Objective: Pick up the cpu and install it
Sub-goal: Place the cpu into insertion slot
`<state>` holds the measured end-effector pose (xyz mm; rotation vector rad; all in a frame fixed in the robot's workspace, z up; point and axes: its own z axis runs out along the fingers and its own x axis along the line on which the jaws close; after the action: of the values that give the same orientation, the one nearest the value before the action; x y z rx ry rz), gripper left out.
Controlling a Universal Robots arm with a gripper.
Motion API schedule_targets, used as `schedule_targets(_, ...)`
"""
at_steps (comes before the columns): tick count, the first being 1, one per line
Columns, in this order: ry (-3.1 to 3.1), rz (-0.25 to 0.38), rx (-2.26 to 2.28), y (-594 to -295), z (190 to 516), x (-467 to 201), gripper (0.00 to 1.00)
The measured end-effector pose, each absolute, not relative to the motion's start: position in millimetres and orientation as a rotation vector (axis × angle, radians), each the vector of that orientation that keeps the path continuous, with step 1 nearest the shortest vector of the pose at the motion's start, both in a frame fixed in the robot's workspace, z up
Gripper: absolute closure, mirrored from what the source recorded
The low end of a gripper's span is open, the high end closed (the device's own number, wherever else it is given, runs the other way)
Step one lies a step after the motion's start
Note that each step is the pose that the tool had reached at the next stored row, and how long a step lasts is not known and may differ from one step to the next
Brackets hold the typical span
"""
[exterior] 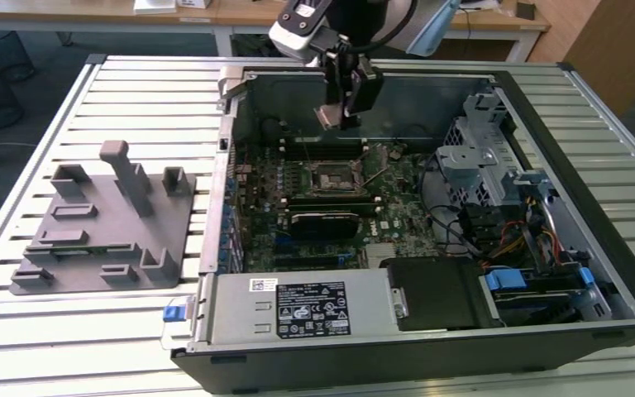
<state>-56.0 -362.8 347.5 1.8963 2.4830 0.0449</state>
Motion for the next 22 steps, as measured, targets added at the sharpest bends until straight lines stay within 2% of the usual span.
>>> schedule_targets(12,2.313,0.042,2.096,-361,342,-56,0.47)
schedule_targets(22,2.31,0.043,2.101,-341,324,-56,0.47)
